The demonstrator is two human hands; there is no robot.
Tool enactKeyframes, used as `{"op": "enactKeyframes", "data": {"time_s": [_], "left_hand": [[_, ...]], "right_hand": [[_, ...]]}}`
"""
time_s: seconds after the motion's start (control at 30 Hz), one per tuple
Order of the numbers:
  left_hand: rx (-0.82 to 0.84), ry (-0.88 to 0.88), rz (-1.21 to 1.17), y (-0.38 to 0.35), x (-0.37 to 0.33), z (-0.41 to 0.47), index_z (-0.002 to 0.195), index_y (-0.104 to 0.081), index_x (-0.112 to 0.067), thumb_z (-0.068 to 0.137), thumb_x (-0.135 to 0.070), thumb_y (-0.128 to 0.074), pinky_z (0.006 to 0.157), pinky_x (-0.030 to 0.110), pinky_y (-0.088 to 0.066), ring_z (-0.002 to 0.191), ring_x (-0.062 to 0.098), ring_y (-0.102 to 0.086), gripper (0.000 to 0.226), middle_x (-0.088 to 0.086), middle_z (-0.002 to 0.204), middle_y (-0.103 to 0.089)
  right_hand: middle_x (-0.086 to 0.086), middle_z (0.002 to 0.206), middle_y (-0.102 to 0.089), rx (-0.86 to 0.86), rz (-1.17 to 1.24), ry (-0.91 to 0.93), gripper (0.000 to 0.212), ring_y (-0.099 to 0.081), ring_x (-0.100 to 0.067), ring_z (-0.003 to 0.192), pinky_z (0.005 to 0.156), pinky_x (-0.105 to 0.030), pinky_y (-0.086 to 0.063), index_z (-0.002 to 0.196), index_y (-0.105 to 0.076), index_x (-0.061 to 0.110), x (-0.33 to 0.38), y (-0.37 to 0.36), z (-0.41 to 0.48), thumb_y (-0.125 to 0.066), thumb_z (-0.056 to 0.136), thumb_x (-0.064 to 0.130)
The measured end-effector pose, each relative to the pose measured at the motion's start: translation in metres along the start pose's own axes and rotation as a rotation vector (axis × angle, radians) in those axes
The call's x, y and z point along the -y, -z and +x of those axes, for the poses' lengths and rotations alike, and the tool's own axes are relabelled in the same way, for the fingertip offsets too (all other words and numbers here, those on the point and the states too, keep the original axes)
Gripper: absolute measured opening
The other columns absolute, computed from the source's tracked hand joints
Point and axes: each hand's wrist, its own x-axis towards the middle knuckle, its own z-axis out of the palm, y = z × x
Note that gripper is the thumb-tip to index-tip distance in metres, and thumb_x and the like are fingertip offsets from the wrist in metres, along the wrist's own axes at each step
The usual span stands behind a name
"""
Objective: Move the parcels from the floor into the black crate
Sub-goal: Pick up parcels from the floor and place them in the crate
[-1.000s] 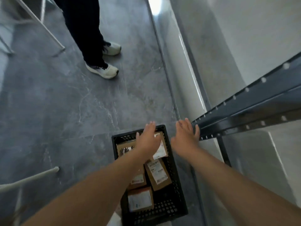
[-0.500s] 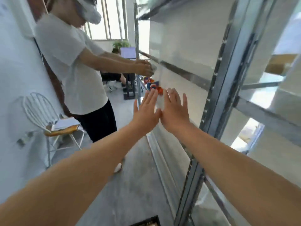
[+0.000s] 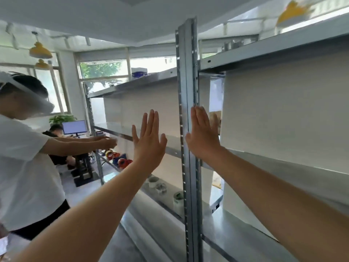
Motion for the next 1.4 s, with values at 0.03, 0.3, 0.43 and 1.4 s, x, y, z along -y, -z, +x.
{"op": "enactKeyframes", "data": {"time_s": [0.03,0.3,0.43,1.4], "left_hand": [[0.007,-0.015,-0.025,-0.001,-0.002,-0.005,0.156,0.014,-0.024,0.103,-0.041,-0.021,0.117,0.046,0.018,0.149,0.011,0.023,0.066,-0.007,0.163,0.022],[0.139,-0.093,-0.252,-0.029,-0.084,-0.039,0.153,0.023,-0.024,0.104,-0.043,-0.019,0.112,0.046,0.025,0.143,0.010,0.035,0.067,-0.008,0.158,0.036],[0.140,-0.236,-0.342,-0.020,-0.151,-0.057,0.154,0.022,-0.024,0.104,-0.044,-0.022,0.116,0.046,0.022,0.141,0.008,0.037,0.069,-0.011,0.156,0.036],[0.148,-0.875,-0.784,0.280,-0.680,-0.365,0.155,0.018,-0.018,0.104,-0.048,-0.022,0.117,0.054,0.012,0.144,0.017,0.031,0.072,-0.001,0.162,0.026]], "right_hand": [[-0.003,0.164,0.016,0.000,-0.027,-0.010,0.076,0.018,-0.019,0.150,0.120,-0.051,0.011,0.156,0.011,0.016,-0.004,0.007,-0.008,-0.038,0.102,0.036],[-0.005,0.165,0.013,0.052,-0.347,-0.156,0.077,0.012,-0.022,0.151,0.118,-0.051,0.011,0.156,0.011,0.013,-0.067,0.060,-0.092,-0.034,0.101,0.044],[-0.005,0.165,0.014,0.080,-0.443,-0.275,0.077,0.013,-0.019,0.151,0.120,-0.052,0.010,0.155,0.013,0.011,-0.107,0.105,-0.130,-0.034,0.101,0.038],[-0.007,0.162,0.024,0.013,-0.889,-0.902,0.083,0.021,-0.023,0.149,0.120,-0.053,0.011,0.154,0.016,0.010,-0.295,0.565,-0.594,-0.039,0.101,0.041]]}}
